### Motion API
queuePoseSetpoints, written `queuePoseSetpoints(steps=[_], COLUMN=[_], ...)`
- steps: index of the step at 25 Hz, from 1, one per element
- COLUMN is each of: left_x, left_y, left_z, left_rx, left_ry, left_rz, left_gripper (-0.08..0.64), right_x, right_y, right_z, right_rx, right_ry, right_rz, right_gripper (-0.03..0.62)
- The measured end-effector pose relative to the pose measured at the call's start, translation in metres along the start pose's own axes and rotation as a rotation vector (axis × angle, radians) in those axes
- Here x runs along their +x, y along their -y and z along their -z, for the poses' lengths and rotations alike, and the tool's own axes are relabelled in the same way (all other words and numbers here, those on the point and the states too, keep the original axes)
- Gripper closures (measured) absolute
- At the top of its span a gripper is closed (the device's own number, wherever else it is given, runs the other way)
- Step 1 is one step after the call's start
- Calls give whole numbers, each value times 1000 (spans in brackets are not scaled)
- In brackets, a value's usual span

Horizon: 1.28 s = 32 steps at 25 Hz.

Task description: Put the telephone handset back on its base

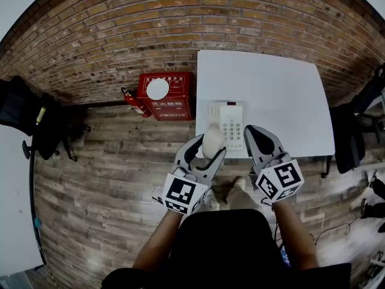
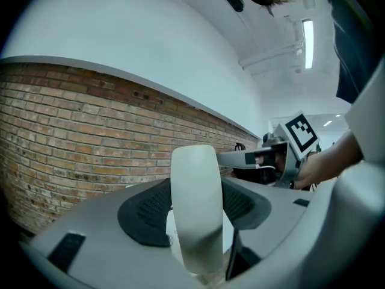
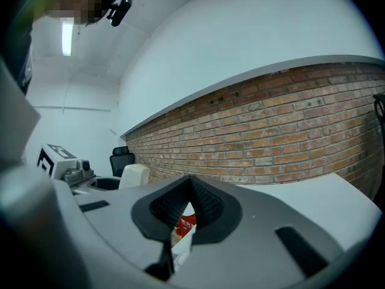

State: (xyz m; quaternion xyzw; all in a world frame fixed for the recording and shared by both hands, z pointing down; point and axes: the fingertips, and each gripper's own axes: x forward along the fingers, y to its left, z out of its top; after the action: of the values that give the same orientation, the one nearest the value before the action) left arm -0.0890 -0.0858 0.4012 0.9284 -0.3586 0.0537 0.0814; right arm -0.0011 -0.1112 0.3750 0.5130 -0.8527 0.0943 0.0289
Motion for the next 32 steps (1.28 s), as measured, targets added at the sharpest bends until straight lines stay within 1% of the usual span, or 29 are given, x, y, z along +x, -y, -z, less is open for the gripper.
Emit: queuePoseSetpoints(steps=[9, 19, 25, 30, 32], left_x=[10, 36, 50, 60, 63], left_y=[-7, -15, -20, -28, -29], left_z=[4, 15, 28, 36, 41], left_rx=[-18, -33, -51, -54, -64], left_ry=[-11, -58, -118, -118, -133], left_rz=[-18, -82, -131, -166, -173], left_gripper=[305, 305, 305, 305, 305], right_x=[10, 25, 29, 37, 39], right_y=[8, 32, 49, 60, 63], right_z=[-3, -3, -4, 1, -1], right_rx=[-8, 11, 13, 15, 16], right_ry=[-4, 3, -11, -21, -25], right_rz=[-12, -63, -83, -105, -111], right_gripper=[579, 580, 580, 580, 580])
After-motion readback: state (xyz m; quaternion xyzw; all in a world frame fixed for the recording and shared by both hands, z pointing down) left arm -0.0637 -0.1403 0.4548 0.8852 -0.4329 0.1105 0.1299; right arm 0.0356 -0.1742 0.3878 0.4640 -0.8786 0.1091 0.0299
